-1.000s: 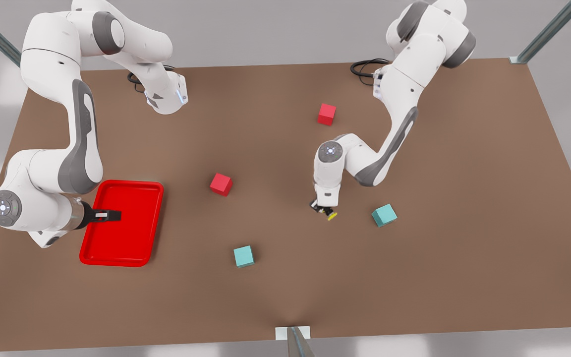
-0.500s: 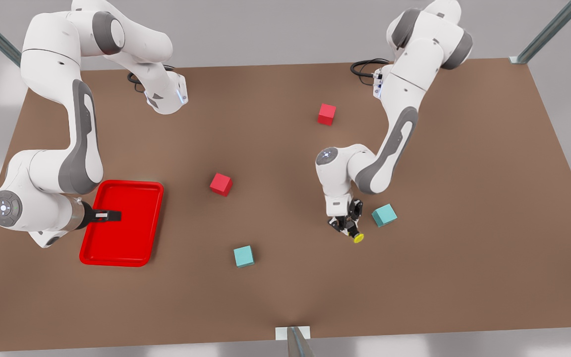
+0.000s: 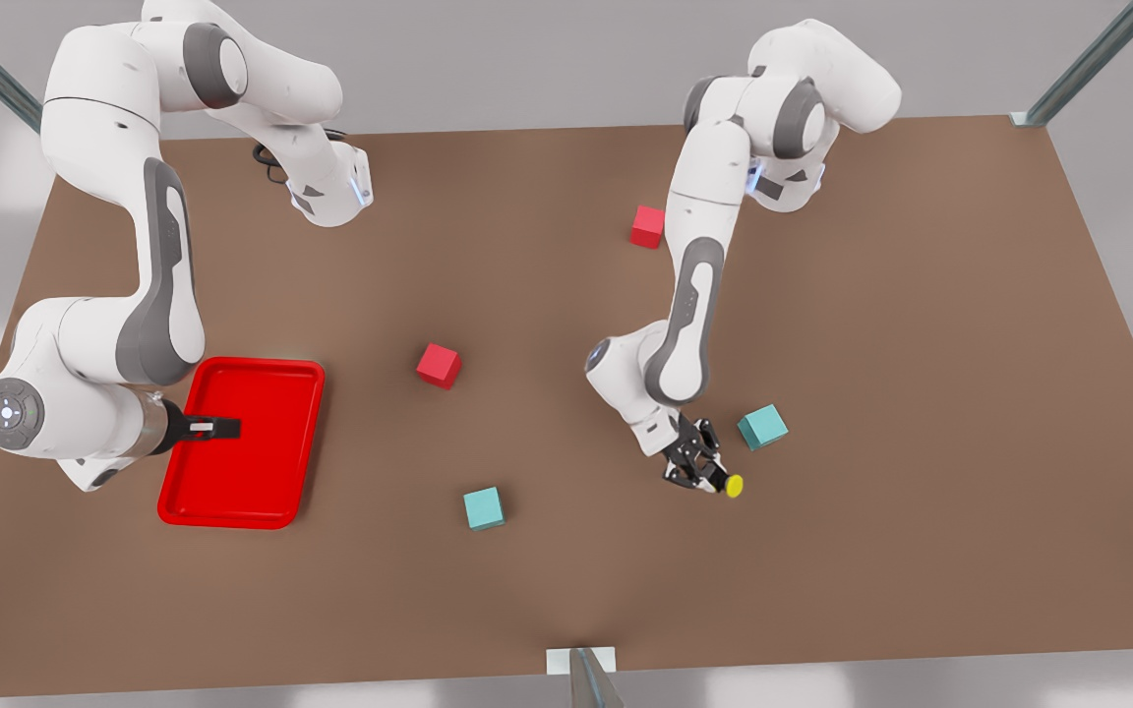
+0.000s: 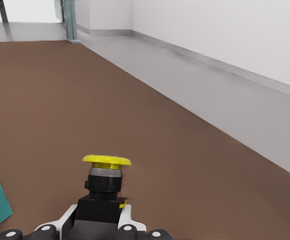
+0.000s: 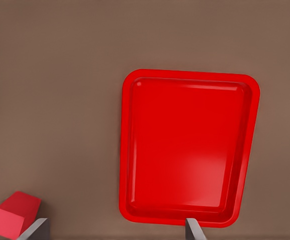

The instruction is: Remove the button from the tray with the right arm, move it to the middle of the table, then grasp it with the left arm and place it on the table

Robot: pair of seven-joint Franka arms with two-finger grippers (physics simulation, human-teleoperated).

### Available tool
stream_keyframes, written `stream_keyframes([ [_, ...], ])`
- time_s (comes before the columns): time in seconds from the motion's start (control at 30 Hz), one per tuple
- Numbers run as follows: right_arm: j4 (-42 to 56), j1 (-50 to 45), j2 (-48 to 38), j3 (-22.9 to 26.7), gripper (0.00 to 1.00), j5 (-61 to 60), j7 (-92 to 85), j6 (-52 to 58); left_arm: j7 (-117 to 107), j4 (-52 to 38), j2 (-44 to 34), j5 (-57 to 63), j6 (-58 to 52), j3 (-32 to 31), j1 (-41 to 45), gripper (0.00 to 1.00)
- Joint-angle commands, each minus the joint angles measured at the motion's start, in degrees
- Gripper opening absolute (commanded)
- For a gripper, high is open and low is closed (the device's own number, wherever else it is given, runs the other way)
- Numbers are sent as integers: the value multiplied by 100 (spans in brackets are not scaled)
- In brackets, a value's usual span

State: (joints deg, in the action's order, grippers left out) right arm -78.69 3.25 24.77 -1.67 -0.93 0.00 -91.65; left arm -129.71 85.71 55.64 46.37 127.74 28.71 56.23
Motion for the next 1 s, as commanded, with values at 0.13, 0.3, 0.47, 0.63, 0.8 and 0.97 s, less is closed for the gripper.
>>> stream_keyframes([
  [0.13,20,-9,-16,0,100,-4,9,33,-2164,-204,439,-225,-566,354,353,48],
  [0.3,3,0,-7,0,100,-4,9,7,-2164,-204,685,-225,-574,468,582,48],
  [0.47,-24,0,-7,0,100,-4,9,-2,-2164,-204,861,-216,-618,468,687,49],
  [0.63,-24,-9,-7,0,100,5,18,-11,-2155,-204,869,-216,-618,468,705,49],
  [0.8,20,-9,-7,0,100,5,9,24,-2155,-204,896,-216,-618,468,757,50],
  [0.97,-24,-9,-7,0,100,5,18,-19,-2111,-204,887,-216,-618,460,801,52],
])
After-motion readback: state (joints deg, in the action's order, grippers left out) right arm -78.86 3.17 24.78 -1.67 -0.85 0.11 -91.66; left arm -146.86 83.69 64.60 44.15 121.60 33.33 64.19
